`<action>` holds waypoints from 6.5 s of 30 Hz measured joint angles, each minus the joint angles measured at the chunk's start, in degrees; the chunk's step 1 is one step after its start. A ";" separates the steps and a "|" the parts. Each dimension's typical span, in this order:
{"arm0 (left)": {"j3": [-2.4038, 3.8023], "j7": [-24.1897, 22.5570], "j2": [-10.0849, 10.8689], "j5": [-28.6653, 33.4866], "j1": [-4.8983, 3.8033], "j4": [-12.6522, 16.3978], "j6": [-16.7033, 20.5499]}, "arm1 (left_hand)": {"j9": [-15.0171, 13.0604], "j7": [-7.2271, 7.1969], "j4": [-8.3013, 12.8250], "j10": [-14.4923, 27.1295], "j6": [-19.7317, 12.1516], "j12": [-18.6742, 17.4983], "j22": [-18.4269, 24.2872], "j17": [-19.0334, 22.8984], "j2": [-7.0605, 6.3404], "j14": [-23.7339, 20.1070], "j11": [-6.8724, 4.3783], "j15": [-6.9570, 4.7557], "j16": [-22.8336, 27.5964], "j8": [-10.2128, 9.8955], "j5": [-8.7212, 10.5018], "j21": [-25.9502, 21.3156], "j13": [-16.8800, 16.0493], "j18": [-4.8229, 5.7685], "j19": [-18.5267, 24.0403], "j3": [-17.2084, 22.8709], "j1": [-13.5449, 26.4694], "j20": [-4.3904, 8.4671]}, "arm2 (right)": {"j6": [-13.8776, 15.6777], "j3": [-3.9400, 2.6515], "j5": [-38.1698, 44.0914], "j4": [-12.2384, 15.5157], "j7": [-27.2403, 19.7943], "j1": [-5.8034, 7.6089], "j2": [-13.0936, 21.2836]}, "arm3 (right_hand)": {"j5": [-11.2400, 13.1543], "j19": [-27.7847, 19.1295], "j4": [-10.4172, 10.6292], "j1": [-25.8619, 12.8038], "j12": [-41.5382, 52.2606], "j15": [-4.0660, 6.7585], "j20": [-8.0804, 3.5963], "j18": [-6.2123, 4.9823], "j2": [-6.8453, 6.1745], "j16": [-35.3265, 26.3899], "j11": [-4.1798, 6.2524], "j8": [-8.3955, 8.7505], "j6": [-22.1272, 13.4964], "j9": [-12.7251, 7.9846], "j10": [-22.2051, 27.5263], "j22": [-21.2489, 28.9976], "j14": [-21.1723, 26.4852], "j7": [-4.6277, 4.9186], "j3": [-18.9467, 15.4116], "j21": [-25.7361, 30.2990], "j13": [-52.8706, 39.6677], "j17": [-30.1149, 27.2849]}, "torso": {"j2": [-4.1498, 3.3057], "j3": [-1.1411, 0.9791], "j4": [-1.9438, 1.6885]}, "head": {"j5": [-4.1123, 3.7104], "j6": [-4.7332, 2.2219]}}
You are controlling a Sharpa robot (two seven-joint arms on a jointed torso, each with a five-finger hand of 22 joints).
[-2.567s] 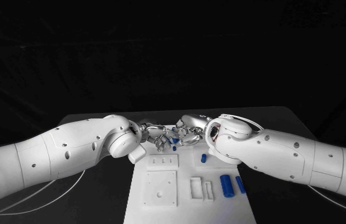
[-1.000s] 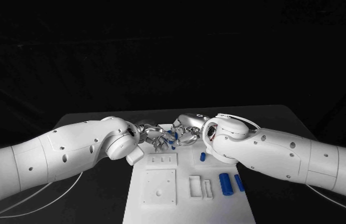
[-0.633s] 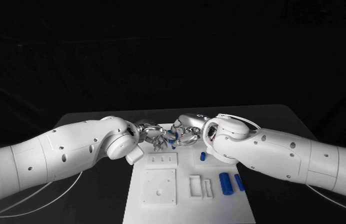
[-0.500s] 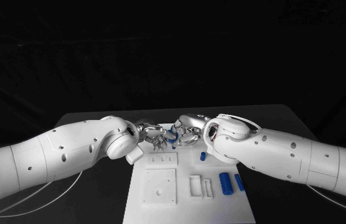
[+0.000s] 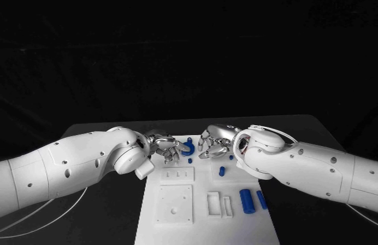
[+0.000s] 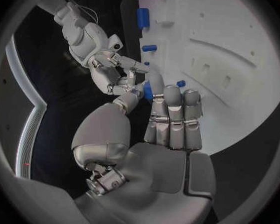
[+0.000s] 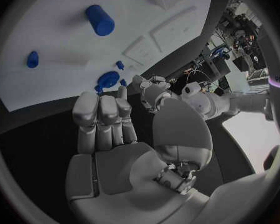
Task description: Assemble the parts on the task board
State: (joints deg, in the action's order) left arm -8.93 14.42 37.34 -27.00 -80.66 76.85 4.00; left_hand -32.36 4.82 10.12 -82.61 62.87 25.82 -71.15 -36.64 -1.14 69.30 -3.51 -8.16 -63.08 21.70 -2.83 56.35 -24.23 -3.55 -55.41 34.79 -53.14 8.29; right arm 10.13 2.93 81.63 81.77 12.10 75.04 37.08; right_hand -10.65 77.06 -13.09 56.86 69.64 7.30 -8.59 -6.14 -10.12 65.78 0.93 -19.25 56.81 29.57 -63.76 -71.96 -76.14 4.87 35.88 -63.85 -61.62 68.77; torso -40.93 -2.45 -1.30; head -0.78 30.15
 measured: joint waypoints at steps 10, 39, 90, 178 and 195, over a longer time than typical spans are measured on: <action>0.00 0.35 0.03 -3.29 0.06 0.13 0.16 | 0.00 -0.58 0.01 -1.23 0.96 2.54 -0.31 -0.82 -0.94 1.17 -0.80 -0.94 -2.68 1.12 0.00 2.24 -1.57 0.01 -1.22 -0.31 0.13 0.41 | 1.56 -1.46 -1.49 -0.13 -0.54 0.03 2.71 | -1.86 -0.01 0.18 -0.22 -0.49 -0.18 0.01 0.00 -0.22 -0.49 -0.01 0.30 -0.21 0.09 -0.01 0.19 0.16 0.22 -0.49 0.52 0.24 -0.24 | 0.02 0.00 0.03 | 0.13 0.11; -3.02 8.19 0.49 -21.40 0.13 3.16 1.03 | 0.00 -1.72 0.78 -1.72 2.38 20.22 -2.35 -2.00 -1.58 3.43 -2.56 -2.23 -14.64 0.43 0.24 9.31 -9.85 -1.38 -6.46 -0.17 0.21 2.56 | 11.22 -3.92 -20.40 -3.23 -3.06 3.42 6.35 | -4.66 -1.02 1.38 -0.68 -2.21 -0.76 1.02 -0.04 -0.67 -2.52 -0.62 1.51 -1.41 0.17 0.60 1.06 0.73 1.39 -1.36 2.30 1.39 -1.33 | 0.36 -0.25 -0.08 | 1.49 2.52; -3.04 8.82 -0.55 -29.76 2.86 3.05 2.99 | -9.60 -2.23 0.35 -1.72 2.89 24.61 -2.70 -1.11 -1.33 3.55 -2.56 -2.76 -17.76 0.68 0.23 10.19 -10.02 -1.67 -6.54 0.05 1.38 2.63 | 10.72 -3.94 -23.05 -2.99 -2.63 3.43 5.31 | -4.88 -1.22 1.04 -0.21 -2.65 -0.89 1.22 -0.05 -0.21 -2.82 -0.62 1.51 -1.41 0.55 0.59 1.15 0.85 0.99 -1.34 2.63 1.73 -1.43 | 0.34 -0.19 -0.10 | 0.75 3.74; -2.77 9.08 -1.20 -31.67 2.67 1.67 -1.81 | -6.22 -3.76 -0.37 -0.38 4.42 29.20 -2.60 3.63 -0.49 3.25 -2.63 -3.85 -21.23 3.26 -0.43 11.08 -5.58 -3.43 -6.23 1.69 7.42 2.33 | 9.51 -3.95 -23.24 -3.70 -2.32 2.96 4.32 | -4.39 -1.43 0.33 0.01 -2.65 -0.96 1.43 -0.10 0.01 -3.03 -0.62 1.51 -1.30 0.83 0.58 1.13 0.90 0.89 -1.26 2.63 1.82 -1.41 | 0.32 -0.21 -0.07 | 0.87 3.42; -2.61 9.01 -1.70 -30.49 2.63 0.59 -2.83 | -6.03 -3.89 0.55 -0.36 4.55 29.43 -2.55 3.90 0.02 3.44 -2.61 -3.87 -21.49 3.93 -0.20 11.08 -5.29 -3.11 -6.23 1.50 6.58 2.32 | 9.40 -3.94 -23.25 -3.89 -2.34 2.79 4.11 | -4.39 -1.43 0.33 0.01 -2.65 -0.96 1.43 -0.10 0.01 -3.03 -0.62 1.72 -1.26 0.82 0.58 1.12 0.91 0.83 -1.26 2.85 1.87 -1.41 | 0.29 -0.22 -0.01 | 0.83 3.43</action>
State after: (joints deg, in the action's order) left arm -11.54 23.43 35.64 -57.49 -78.04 77.44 1.16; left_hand -38.39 0.92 10.68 -82.97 67.42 55.25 -73.70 -32.74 -1.12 72.75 -6.12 -12.03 -84.57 25.63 -3.03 67.43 -29.52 -6.65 -61.64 36.29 -46.56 10.61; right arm 19.52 -1.02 58.38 77.88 9.76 77.83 41.20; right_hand -15.04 75.63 -12.75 56.87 67.00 6.34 -7.16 -6.24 -10.11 62.75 0.31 -17.53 55.55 30.39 -63.18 -70.84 -75.23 5.71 34.62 -61.00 -59.74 67.36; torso -40.64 -2.67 -1.31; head 0.05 33.58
